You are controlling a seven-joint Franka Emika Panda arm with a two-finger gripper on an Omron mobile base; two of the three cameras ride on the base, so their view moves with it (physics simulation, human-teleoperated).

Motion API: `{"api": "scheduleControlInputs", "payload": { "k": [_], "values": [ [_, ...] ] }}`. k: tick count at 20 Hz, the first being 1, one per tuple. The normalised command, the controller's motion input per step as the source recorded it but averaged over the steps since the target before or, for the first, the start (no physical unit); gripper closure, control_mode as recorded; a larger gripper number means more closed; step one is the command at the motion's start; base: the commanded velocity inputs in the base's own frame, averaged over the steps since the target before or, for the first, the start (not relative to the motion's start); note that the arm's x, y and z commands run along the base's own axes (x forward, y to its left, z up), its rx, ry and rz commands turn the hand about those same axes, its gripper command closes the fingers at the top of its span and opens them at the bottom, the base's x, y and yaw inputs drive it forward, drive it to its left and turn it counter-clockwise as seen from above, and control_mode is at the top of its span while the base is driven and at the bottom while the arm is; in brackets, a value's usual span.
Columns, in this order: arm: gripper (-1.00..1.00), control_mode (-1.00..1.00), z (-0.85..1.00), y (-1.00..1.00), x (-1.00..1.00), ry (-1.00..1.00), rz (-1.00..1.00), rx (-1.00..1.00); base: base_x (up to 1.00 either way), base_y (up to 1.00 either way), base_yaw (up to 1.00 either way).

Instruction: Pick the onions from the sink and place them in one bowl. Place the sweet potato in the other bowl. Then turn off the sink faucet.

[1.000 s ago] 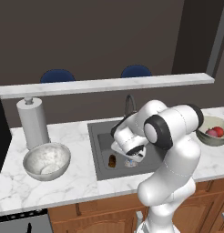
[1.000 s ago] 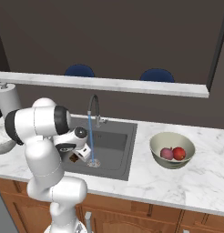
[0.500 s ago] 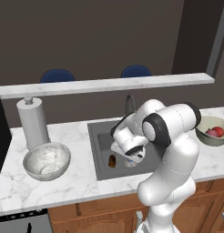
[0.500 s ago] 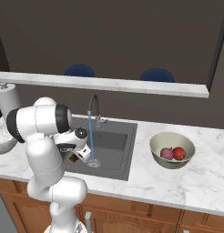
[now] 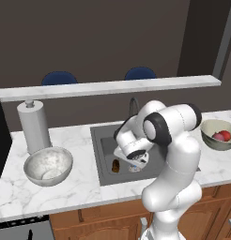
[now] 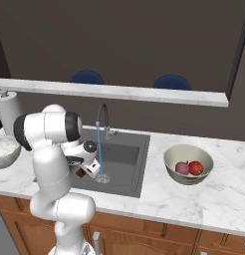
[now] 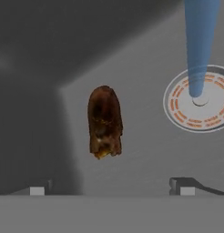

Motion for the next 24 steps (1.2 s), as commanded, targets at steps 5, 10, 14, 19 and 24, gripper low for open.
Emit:
{"api": "scheduleControlInputs", "payload": {
  "k": [5,10,14,19,24],
  "values": [
    [-1.00,-1.00,-0.22,0.02,0.13,-0.03,0.00,0.00,0.00,0.00,0.00],
    [-1.00,-1.00,-0.27,0.08,0.15,-0.03,0.00,0.00,0.00,0.00,0.00],
    [-1.00,-1.00,-0.23,0.17,0.11,-0.02,0.00,0.00,0.00,0.00,0.00],
    [-1.00,-1.00,-0.20,0.15,0.11,-0.01,0.00,0.00,0.00,0.00,0.00],
    [-1.00,-1.00,-0.19,0.04,0.12,-0.02,0.00,0.00,0.00,0.00,0.00]
  ]
}}
